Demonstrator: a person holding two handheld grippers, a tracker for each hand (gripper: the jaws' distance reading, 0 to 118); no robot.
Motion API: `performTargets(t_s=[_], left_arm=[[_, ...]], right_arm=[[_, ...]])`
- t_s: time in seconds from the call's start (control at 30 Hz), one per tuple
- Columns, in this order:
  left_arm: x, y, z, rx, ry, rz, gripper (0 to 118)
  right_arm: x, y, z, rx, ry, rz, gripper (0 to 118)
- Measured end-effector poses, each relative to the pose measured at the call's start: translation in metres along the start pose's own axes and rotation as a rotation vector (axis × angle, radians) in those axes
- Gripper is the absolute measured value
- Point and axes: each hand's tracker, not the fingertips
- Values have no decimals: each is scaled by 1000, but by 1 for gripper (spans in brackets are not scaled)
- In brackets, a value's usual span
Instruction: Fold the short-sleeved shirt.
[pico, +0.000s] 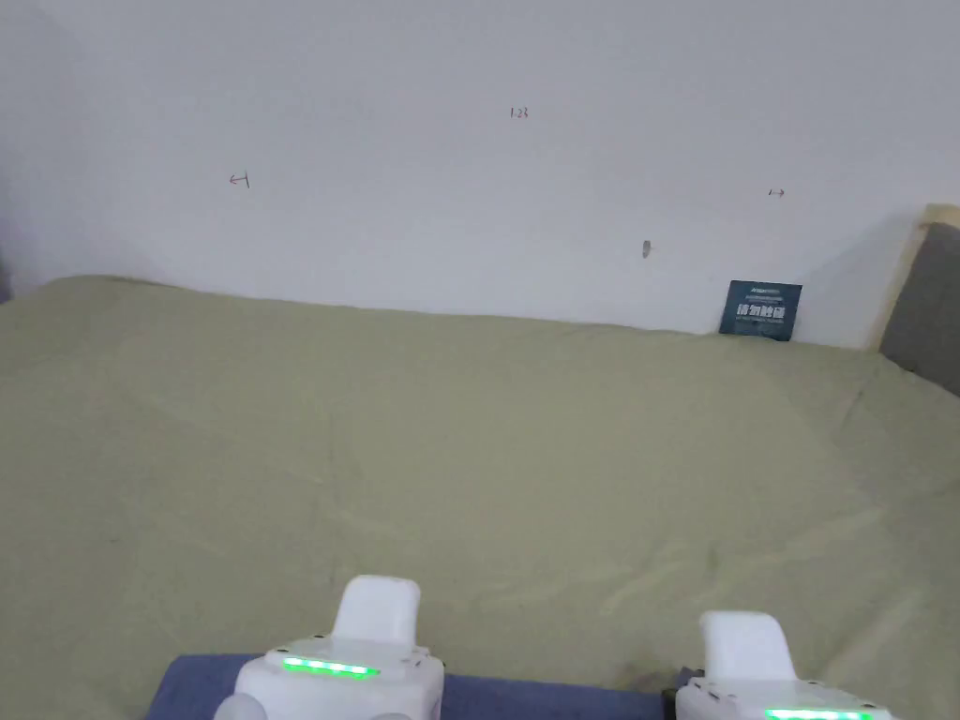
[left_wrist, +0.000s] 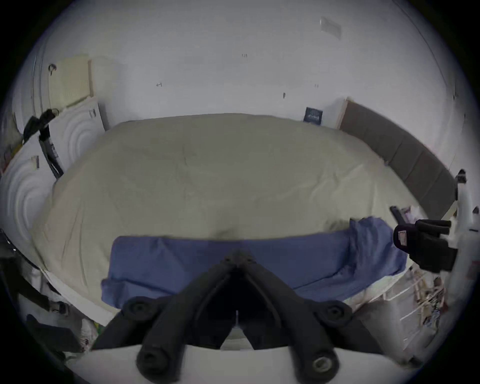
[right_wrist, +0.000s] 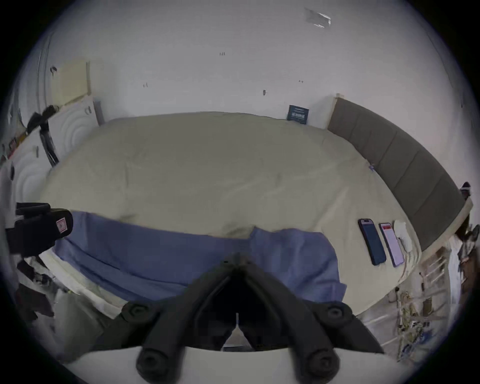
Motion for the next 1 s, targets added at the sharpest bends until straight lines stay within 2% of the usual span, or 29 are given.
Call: performTargets(t_s=[0.1,0.2,0.3,0.4,0.5,0.57,0.67,0.7,0.73,0.77,0.8,0.9,1.0], left_arm=[[24,-14,-11,-14,19,-1,0],[34,-22,-18,-53,-13,4,0],[39,-25,-16,-54,-2,-5,0],[31,-25,-13,-50,-5,2,0],[-11,-13,-7,-59,-153,58,0],[-59,-5,-1,-40,-183,165,0],[-151,-5,-12,-12,-440,398,0],[-180,-10,-17,-30,-515,486,23],[-206,-15,-22,-18,-511,541,66],[-226,-19,-25,-29,-470,535,110],[-237,-23,-28,-67,-414,522,117],[-262,-36,-24,-167,-232,517,117],[-275,-51,-42,-274,-273,511,116]], right_arm=[[-18,-15,-12,-28,6,-40,1],[-30,-23,-16,-48,33,-30,1],[-32,-24,-15,-47,22,-2,1],[-26,-16,-8,-35,31,-22,1],[-12,-8,7,-10,76,-31,1],[1,-4,16,20,100,-43,1],[16,2,21,25,115,-67,1],[21,4,21,21,139,-63,1],[25,5,20,19,160,-56,1],[27,6,19,14,158,-54,1],[29,6,20,12,157,-55,1],[34,6,22,1,172,-62,1],[38,8,23,-9,170,-67,1]])
